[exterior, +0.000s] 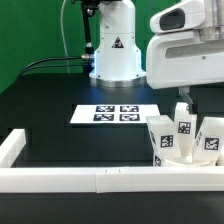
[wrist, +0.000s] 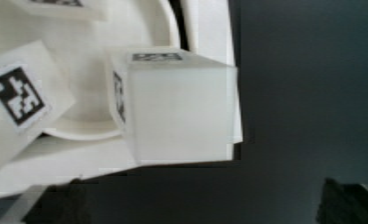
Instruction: Assemble stool
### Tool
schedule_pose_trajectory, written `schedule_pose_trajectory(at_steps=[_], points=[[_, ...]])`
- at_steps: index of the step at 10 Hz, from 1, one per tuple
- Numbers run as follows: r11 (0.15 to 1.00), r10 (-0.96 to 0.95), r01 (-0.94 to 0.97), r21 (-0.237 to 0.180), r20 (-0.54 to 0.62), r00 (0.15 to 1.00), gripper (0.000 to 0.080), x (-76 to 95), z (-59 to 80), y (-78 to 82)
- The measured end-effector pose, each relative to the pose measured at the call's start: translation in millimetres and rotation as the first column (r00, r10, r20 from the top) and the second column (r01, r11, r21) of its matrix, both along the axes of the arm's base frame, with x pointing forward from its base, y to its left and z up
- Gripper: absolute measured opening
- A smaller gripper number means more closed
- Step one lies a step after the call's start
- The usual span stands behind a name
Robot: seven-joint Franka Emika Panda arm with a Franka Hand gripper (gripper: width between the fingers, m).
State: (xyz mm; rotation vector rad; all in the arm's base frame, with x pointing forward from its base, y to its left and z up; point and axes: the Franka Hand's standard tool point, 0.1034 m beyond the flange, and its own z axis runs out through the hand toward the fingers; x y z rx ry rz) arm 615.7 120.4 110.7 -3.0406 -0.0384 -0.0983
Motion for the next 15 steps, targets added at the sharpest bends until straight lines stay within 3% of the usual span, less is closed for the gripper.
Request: schedule_pose_trajectory(at_steps=[2,5,8,10,12,15], points=[[0.942,0.334,-0.334,-0.044,-0.018,0.943,0.0649,-6.8,-1.5,8.8],[0.878,0.475,-0.475,-0.065,-0.015,0.880,0.0649,-5.6,-1.0,4.4],[0.744,0.661,-0.660,-0.108,-0.023,0.750,0.0649,-4.0,-2.6,-3.4],[0.539,0.832,-0.824,-0.174,-0.041,0.553,0.0649,-9.0,-18.6,-3.1],[0.452,0.880,-0.870,-0.198,-0.062,0.471,0.0649,-15.0,-32.1,3.9],[0.386,0.909,-0.901,-0.200,-0.086,0.409,0.0649,-16.2,-39.9,-3.3]])
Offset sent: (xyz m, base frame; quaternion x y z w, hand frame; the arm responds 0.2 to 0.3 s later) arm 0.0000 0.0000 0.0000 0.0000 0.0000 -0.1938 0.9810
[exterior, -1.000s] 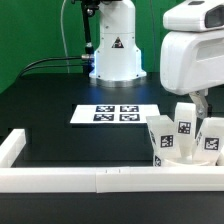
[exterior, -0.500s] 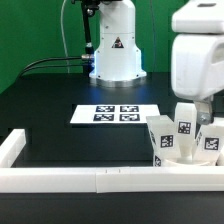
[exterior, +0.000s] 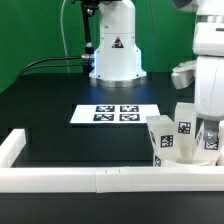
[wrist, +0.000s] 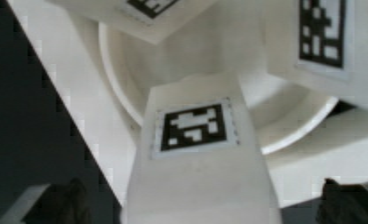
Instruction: Assemble stool
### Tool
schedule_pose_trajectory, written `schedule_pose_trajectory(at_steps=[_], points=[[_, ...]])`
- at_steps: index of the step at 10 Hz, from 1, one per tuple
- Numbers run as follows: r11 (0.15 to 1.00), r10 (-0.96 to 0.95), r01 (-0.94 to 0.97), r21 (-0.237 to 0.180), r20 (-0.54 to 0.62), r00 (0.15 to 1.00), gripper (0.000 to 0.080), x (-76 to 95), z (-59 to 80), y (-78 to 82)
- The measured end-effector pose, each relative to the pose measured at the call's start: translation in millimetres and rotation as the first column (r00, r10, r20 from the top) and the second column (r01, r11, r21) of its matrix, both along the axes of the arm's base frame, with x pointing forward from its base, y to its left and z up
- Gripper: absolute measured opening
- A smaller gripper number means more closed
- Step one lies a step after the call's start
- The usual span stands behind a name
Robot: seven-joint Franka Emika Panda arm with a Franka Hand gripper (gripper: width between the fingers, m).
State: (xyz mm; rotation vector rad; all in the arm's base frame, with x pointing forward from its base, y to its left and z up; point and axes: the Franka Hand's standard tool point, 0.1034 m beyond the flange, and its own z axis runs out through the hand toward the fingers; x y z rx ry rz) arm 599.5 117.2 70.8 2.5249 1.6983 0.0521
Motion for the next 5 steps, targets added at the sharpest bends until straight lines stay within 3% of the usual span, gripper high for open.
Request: schedule_pose_trajectory(at_steps=[2,4,5], points=[[0.999,-0.047,0.047,0.004,0.003,0.999,0.0604,0.1,-0.1,-0.6],[0.995,-0.102,0.102,0.009,0.006,0.995,0.0335,0.5,0.3,-1.0],[0.981,-0.191,0.191,0.018,0.011,0.982,0.0335,0.8,0.5,-1.0]])
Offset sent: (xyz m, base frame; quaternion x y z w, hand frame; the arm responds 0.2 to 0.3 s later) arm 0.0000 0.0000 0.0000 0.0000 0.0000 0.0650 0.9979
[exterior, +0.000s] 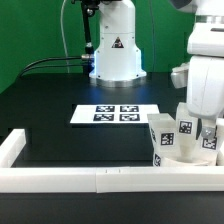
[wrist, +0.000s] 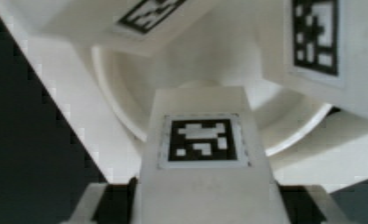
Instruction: Assemble stool
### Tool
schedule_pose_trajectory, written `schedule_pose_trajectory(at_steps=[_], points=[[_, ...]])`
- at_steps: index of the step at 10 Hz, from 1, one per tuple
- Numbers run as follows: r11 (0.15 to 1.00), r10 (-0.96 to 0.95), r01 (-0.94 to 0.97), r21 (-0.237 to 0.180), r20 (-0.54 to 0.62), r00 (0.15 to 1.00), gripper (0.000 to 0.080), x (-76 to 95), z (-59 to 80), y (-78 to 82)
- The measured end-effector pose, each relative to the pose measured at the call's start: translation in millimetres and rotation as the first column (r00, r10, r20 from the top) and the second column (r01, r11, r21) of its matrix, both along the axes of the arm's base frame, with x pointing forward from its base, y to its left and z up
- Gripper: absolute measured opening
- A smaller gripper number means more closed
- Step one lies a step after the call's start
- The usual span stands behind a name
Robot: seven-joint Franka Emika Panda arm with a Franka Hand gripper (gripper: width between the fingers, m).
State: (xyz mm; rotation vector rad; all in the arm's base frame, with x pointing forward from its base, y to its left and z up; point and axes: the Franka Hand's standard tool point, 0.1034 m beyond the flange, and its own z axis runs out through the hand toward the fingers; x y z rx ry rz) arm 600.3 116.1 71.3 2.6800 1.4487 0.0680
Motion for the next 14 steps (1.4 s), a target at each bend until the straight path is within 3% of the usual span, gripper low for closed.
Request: schedule_pose_trajectory(at_steps=[2,3,5,7,10,11,14], points=[[0.994,-0.113,0.113,0.009,0.007,0.994,0.0335,0.3,0.2,-0.7],[0.965,-0.262,0.262,0.023,0.006,0.965,0.0335,3.7,0.6,-2.8],[0.794,-0.599,0.600,0.095,-0.047,0.800,0.0335,14.4,4.7,-19.2],[0.698,-0.708,0.710,0.098,-0.055,0.704,0.0336,14.3,3.1,-26.8],[0.551,-0.827,0.828,0.100,-0.064,0.558,0.0336,13.4,1.4,-26.2],[0.440,-0.892,0.892,0.102,-0.070,0.447,0.0336,12.8,0.9,-25.9],[-0.049,-0.992,0.993,0.111,-0.121,-0.036,0.0336,12.7,-0.5,-43.6]])
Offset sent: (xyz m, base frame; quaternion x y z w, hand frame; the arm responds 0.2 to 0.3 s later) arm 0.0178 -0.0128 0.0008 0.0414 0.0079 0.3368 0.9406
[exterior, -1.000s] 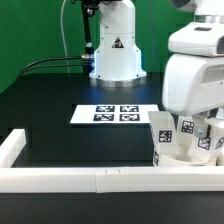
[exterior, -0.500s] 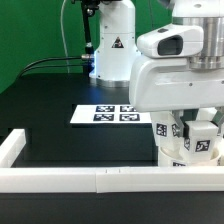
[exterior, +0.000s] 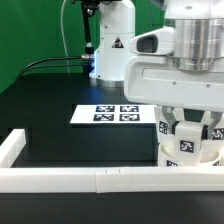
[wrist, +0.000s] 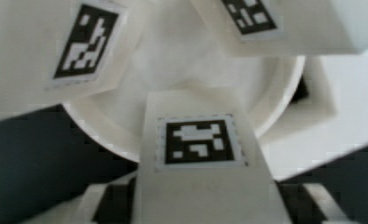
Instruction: Assemble stool
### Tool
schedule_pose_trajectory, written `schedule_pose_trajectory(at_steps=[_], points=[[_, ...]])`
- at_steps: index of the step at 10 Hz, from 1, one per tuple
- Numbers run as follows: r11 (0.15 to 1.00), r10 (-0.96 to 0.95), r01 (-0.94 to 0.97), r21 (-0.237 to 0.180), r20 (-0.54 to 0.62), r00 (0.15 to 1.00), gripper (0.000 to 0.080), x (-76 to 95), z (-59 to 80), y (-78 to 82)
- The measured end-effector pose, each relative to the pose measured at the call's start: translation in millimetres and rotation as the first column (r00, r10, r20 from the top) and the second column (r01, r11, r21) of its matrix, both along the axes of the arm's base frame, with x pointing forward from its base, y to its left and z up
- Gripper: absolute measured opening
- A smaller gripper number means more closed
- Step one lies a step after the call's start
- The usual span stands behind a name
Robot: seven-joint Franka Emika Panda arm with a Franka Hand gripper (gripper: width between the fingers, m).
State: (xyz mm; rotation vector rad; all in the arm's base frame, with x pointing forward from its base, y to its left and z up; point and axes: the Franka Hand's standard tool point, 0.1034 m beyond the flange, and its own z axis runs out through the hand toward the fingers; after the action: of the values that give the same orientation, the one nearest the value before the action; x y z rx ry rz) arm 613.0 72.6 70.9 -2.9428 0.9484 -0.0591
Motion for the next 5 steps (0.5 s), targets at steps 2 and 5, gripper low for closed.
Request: schedule_pose_trajectory(at_steps=[2,5], points=[[0.991,-0.136,0.136,0.006,-0.007,0.991,0.0337,-1.9,-1.3,-4.8],[0.955,-0.296,0.296,0.005,-0.027,0.955,0.0337,-4.9,-1.9,-9.6]])
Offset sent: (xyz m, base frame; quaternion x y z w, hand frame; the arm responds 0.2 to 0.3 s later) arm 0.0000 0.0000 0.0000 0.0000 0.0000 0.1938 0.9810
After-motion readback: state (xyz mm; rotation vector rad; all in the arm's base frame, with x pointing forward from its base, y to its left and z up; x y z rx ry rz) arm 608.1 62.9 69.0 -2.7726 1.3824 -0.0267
